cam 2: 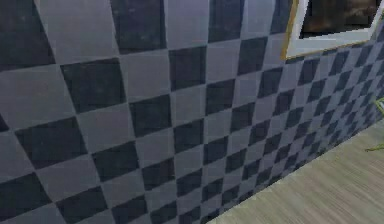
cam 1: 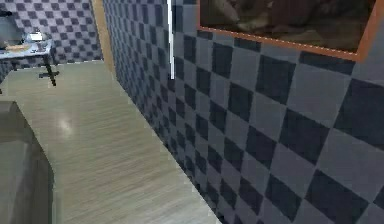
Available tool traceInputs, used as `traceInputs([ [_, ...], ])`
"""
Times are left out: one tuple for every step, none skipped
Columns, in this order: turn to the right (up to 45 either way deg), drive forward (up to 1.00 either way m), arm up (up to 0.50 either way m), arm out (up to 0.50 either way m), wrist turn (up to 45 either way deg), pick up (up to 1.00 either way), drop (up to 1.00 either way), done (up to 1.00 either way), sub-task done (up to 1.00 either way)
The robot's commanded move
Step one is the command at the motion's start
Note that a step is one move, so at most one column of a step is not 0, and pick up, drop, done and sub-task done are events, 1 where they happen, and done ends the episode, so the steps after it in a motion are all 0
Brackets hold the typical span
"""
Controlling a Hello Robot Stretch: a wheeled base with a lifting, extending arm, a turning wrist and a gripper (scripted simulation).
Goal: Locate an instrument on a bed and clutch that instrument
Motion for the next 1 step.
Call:
traceInputs([
  [-24.0, 0.0, 0.0, 0.0, 0.0, 0.0, 0.0, 0.0, 0.0],
])
